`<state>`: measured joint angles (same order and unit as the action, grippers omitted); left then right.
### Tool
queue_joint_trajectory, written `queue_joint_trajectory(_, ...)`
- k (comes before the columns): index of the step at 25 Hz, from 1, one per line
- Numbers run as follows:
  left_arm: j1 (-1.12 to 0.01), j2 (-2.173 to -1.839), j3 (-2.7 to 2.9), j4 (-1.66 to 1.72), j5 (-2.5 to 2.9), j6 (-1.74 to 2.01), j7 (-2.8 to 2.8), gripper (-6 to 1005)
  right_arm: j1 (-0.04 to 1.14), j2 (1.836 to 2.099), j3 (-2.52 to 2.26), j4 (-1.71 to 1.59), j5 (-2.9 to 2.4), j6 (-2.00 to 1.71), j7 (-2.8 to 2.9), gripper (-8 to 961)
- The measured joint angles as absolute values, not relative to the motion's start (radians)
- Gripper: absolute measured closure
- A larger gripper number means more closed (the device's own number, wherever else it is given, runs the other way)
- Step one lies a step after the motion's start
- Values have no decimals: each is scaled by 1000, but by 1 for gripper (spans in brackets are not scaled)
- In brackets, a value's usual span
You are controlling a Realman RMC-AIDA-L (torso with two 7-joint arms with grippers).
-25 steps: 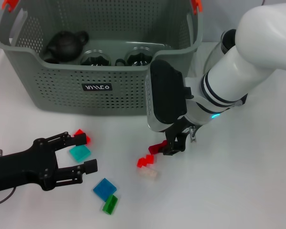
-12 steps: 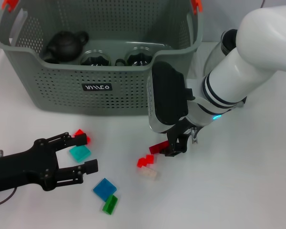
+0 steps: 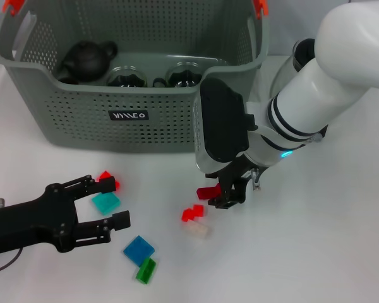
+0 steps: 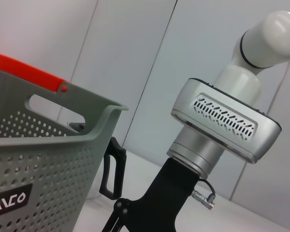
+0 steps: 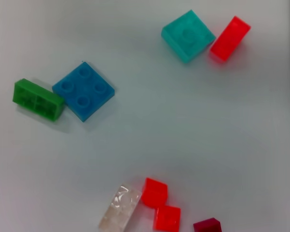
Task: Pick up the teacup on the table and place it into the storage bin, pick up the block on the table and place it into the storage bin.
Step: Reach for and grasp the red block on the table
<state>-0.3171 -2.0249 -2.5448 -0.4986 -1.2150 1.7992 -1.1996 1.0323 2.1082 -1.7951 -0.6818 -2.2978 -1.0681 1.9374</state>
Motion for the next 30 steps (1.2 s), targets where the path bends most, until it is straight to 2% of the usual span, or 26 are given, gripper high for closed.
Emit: queue_joint_trajectory(30,-317,-2024,-2545,-498,-1215,1798,-1210,144,1023,2106,-1795,-649,-2298,-1014,1933,416)
